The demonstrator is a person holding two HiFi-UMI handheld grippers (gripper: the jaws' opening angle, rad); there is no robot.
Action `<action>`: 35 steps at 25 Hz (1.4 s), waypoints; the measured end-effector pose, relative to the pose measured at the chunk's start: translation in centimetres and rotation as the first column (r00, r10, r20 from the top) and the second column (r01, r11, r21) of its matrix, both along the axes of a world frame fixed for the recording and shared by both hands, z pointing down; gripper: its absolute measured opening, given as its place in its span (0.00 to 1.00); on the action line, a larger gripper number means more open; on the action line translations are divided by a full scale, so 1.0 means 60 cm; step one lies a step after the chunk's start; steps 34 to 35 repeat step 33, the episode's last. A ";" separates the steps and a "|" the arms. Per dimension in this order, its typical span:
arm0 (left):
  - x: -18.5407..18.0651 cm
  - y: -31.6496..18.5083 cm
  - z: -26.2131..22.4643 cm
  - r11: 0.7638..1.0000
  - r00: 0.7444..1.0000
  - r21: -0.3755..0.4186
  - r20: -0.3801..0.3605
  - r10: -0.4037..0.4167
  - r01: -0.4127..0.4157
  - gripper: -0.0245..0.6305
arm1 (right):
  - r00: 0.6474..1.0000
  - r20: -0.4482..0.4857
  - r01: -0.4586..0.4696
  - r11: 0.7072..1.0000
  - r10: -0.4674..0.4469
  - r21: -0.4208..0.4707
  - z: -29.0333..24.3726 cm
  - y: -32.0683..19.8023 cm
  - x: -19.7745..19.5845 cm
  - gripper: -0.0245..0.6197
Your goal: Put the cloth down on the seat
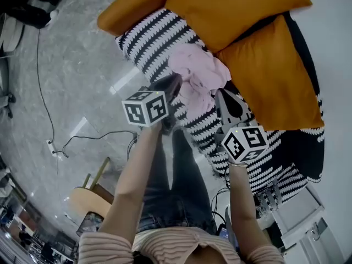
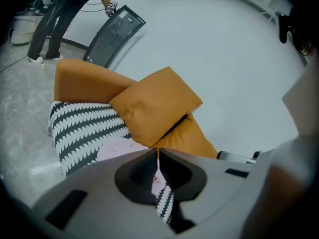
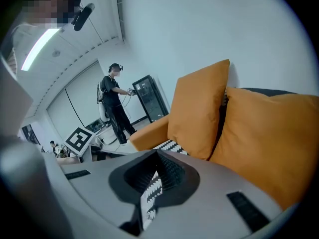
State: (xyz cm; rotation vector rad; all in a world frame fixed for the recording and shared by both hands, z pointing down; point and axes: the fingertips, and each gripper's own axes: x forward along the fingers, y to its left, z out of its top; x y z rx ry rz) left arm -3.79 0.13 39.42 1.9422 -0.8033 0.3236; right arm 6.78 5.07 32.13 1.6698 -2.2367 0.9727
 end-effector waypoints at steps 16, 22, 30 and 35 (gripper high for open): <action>0.037 0.041 -0.234 0.932 0.982 0.319 0.120 0.143 -0.174 0.06 | 0.995 0.000 -0.103 0.986 0.104 0.134 -0.160 0.049 0.036 0.05; 0.056 0.048 -0.313 0.872 0.970 0.430 0.164 0.181 -0.236 0.06 | 0.992 0.008 -0.122 0.974 0.123 0.190 -0.219 0.061 0.045 0.05; 0.071 0.065 -0.391 0.792 0.950 0.528 0.220 0.221 -0.306 0.06 | 0.991 0.013 -0.131 0.959 0.132 0.250 -0.285 0.091 0.044 0.05; 0.076 0.077 -0.419 0.766 0.947 0.559 0.235 0.220 -0.317 0.06 | 0.990 0.017 -0.141 0.954 0.142 0.266 -0.306 0.110 0.052 0.05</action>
